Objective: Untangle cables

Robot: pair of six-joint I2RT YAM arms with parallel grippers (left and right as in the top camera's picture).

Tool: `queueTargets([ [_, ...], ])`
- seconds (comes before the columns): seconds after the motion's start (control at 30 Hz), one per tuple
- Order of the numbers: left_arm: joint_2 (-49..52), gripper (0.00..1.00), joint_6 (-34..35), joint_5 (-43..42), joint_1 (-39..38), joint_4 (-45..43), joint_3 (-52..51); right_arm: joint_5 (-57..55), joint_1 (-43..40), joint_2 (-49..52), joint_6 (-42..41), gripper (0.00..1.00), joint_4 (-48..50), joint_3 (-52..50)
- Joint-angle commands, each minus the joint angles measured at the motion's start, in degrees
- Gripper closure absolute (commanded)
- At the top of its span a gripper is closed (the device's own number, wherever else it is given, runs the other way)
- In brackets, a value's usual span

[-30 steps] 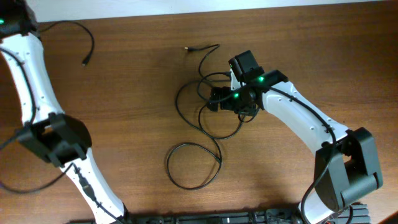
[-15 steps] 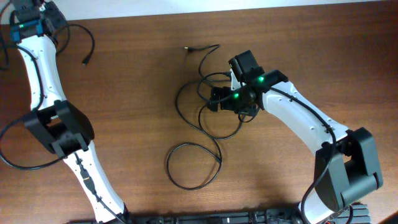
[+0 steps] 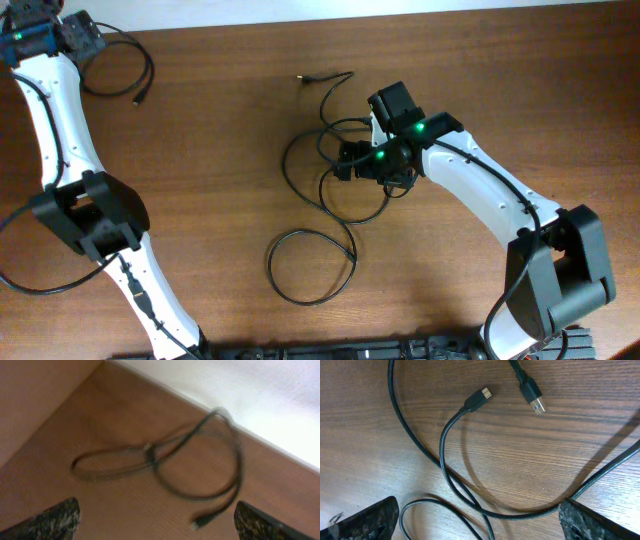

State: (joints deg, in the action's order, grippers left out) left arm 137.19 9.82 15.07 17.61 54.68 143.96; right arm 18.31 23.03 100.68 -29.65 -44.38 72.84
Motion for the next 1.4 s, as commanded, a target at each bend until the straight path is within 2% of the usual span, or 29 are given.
queueTargets([
  [0.0, -1.51, 0.05, -0.50, -1.64, 0.09, 5.31, 0.28, 1.77, 0.22, 0.09, 0.20, 0.00, 0.07, -0.33],
  [0.07, -1.22, 0.30, -0.50, -10.05, 0.02, 6.29, 0.26, 5.51, 0.22, 0.09, 0.22, 0.00, 0.09, -0.31],
  [0.1, -1.01, 0.31, -0.50, -14.03, -0.24, 6.23, -0.07, 8.33, 0.22, 0.09, 0.33, 0.00, 0.33, -0.31],
  [0.13, -0.83, 0.28, -0.48, -14.93, -0.46, 5.81, -0.70, 11.37, 0.22, 0.07, 2.38, 0.00, 0.31, -0.24],
  [0.17, -0.31, 0.28, -0.50, -14.91, -0.57, 5.81, -1.05, 13.70, 0.15, -0.04, 3.96, 0.00, 0.20, 0.09],
  [0.2, 0.24, 0.39, -0.50, -14.91, -0.57, 5.84, -1.27, 14.51, 0.11, -0.26, 3.91, 0.00, 0.00, 0.48],
  [0.23, 1.18, 0.57, -0.50, -14.93, -0.57, 5.97, -1.38, 14.69, 0.11, -1.01, 3.93, 0.00, -0.55, 1.49],
  [0.33, 3.93, 0.63, -0.48, -16.87, -0.63, 6.27, -1.44, 14.67, 0.11, -3.30, 5.66, 0.00, -2.45, 4.55],
  [0.37, 5.42, 0.54, -0.48, -18.91, -0.68, 5.81, -1.44, 14.71, 0.11, -4.22, 5.66, 0.00, -3.87, 6.43],
  [0.4, 6.34, 0.39, -0.50, -19.69, -0.68, 5.35, -1.44, 14.71, 0.11, -4.70, 5.66, 0.00, -4.90, 7.58],
  [0.43, 7.43, 0.33, -0.50, -19.82, -0.68, 4.37, -1.44, 15.26, 0.28, -5.40, 7.91, 0.00, -6.82, 9.64],
  [0.47, 8.39, 0.30, -0.52, -19.85, -0.68, 3.21, -1.44, 17.79, 0.72, -5.81, 13.70, 0.00, -8.11, 11.28],
  [0.53, 10.12, 0.19, -0.55, -19.80, -0.68, 0.92, -1.44, 18.12, 1.99, -6.14, 18.01, 0.00, -10.38, 14.36],
  [0.57, 11.02, 0.19, -0.87, -19.80, -0.68, -0.37, -1.44, 17.92, 2.64, -6.16, 18.29, 0.00, -10.60, 15.72],
  [0.7, 14.88, 0.18, -11.87, -19.82, -1.79, -7.32, -1.44, 17.90, 5.01, -6.14, 18.29, 0.01, -9.81, 18.25],
  [0.8, 17.38, 0.19, -15.26, -19.82, -2.08, -12.72, -1.44, 17.64, 6.49, -6.10, 18.29, 0.01, -9.86, 18.25],
  [0.93, 20.61, 0.30, -18.56, -19.80, -2.14, -16.55, -1.44, 16.81, 7.78, -6.03, 18.29, 0.01, -9.14, 18.23],
  [1.0, 22.36, 0.63, -18.95, -19.82, -2.14, -16.92, -1.44, 16.81, 7.76, -6.03, 18.29, 0.01, -8.50, 18.23],
  [1.07, 23.37, 0.63, -18.95, -19.82, -2.25, -16.72, -1.44, 16.83, 7.78, -6.03, 18.27, 0.01, -8.37, 18.23],
  [1.1, 23.50, 0.66, -18.95, -19.82, -2.36, -16.72, -1.44, 16.85, 7.78, -6.03, 18.27, 0.01, -8.39, 18.23],
  [1.17, 23.37, 0.94, -18.91, -19.82, -2.51, -16.70, -1.42, 16.85, 7.78, -6.03, 18.27, 0.01, -8.37, 18.23],
  [1.2, 23.17, 0.99, -18.91, -19.82, -2.51, -16.65, -1.42, 16.85, 7.78, -6.03, 18.27, 0.00, -8.39, 18.23],
  [1.33, 21.42, 1.00, -16.74, -19.80, -2.56, -16.72, -0.98, 16.83, 7.78, -6.03, 18.27, 0.01, -8.61, 18.23],
  [1.37, 20.65, 0.94, -16.76, -19.80, -2.56, -16.96, -0.94, 16.83, 7.78, -6.03, 18.27, 0.01, -8.61, 18.23],
])
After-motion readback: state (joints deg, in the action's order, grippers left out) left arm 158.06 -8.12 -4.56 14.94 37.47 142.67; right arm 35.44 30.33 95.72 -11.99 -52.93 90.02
